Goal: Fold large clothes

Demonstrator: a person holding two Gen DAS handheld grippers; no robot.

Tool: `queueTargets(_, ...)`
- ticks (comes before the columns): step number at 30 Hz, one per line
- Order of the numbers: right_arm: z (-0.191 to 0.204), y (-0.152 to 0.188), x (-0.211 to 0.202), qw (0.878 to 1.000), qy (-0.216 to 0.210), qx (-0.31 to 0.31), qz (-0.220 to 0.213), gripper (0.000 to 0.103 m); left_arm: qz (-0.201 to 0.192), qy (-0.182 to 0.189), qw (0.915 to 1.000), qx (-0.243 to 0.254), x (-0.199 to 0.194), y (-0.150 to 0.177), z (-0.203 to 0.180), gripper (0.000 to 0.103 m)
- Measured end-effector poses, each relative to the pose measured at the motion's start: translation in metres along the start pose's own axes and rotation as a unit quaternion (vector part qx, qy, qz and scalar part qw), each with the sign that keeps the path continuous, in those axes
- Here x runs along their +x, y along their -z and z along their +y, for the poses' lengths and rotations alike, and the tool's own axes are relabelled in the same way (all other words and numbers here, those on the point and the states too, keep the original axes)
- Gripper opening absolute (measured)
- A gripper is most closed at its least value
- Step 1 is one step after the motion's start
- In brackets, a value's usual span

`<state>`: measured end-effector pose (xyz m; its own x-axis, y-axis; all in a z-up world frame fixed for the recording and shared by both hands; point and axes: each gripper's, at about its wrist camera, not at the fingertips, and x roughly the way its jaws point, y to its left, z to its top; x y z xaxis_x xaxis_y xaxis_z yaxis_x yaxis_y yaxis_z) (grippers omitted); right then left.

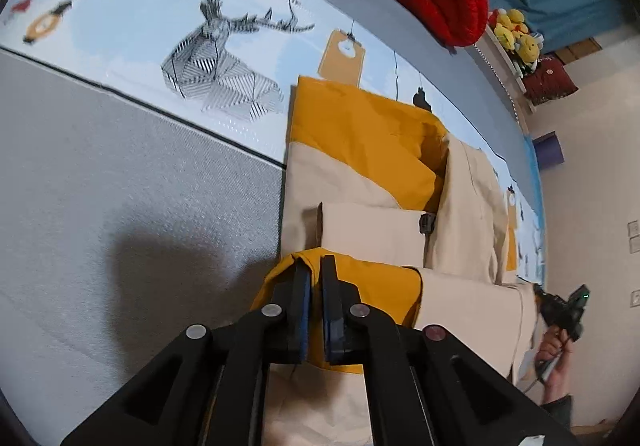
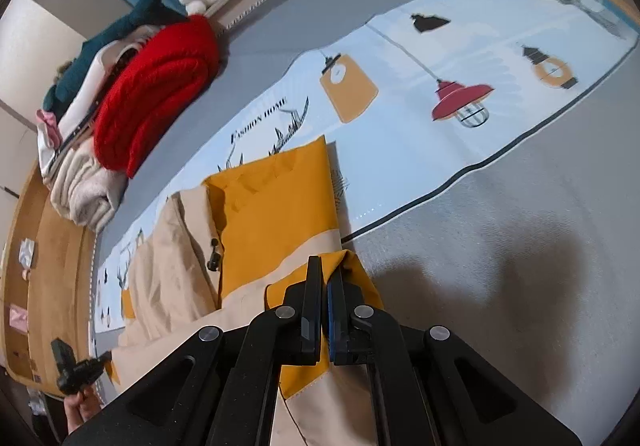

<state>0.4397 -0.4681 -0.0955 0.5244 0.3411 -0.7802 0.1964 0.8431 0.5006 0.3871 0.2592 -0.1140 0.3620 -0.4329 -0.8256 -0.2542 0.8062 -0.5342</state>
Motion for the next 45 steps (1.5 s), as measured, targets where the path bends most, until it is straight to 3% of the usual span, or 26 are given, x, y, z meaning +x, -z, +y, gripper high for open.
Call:
queueTargets(1, -0.002, -0.002, 0.003, 1.000, -0.002, 0.005, 0.005, 0.005, 0.009, 0.008, 0.9999, -0.001, 0.000, 0.000, 0.001, 0.010)
queueTargets(3, -0.005, -0.003, 0.005, 1.000, -0.010, 0.009, 0.013, 0.005, 0.025, 0.039, 0.9989, 0.002, -0.003, 0.002, 0.001, 0.032)
queueTargets(5, -0.007, -0.002, 0.004, 1.000, -0.017, 0.000, 0.023, 0.008, 0.031, 0.052, 0.9981, 0.014, -0.007, 0.006, -0.002, 0.037)
queueTargets(13, -0.013, 0.022, -0.017, 0.997, -0.034, -0.047, 0.057, 0.029, 0.060, 0.044, 0.9946, 0.073, -0.014, 0.034, -0.003, 0.038)
queueTargets(19, -0.025, 0.041, -0.032, 0.995, -0.026, -0.062, 0.074, 0.036, 0.061, 0.035, 0.9948, 0.074, -0.016, 0.046, 0.001, 0.040)
queueTargets(25, -0.032, 0.059, -0.044, 0.992, -0.016, -0.084, 0.093, 0.037, 0.069, 0.031, 0.9909, 0.112, -0.023, 0.060, -0.012, 0.047)
queueTargets(32, -0.039, 0.085, -0.043, 0.982, -0.001, -0.130, 0.136, 0.038, 0.115, -0.009, 0.9804, 0.160, -0.011, 0.085, -0.005, 0.047)
queueTargets(37, -0.039, 0.102, -0.036, 0.974, 0.020, -0.157, 0.159, 0.038, 0.150, -0.045, 0.9669, 0.201, 0.000, 0.104, -0.005, 0.044)
queueTargets(40, -0.035, 0.107, -0.037, 0.971, 0.028, -0.174, 0.162, 0.037, 0.161, -0.059, 0.9594, 0.224, 0.000, 0.113, -0.005, 0.025)
queueTargets(41, -0.034, 0.109, -0.038, 0.970, 0.030, -0.178, 0.162, 0.035, 0.161, -0.061, 0.9577, 0.231, -0.002, 0.115, -0.006, 0.009)
queueTargets(43, -0.032, 0.111, -0.040, 0.968, 0.032, -0.189, 0.160, 0.014, 0.157, -0.054, 0.9563, 0.241, -0.006, 0.116, -0.009, 0.004)
queueTargets(45, -0.028, 0.111, -0.047, 0.968, 0.026, -0.196, 0.153, 0.008, 0.141, -0.039, 0.9569, 0.251, -0.015, 0.115, -0.014, 0.002)
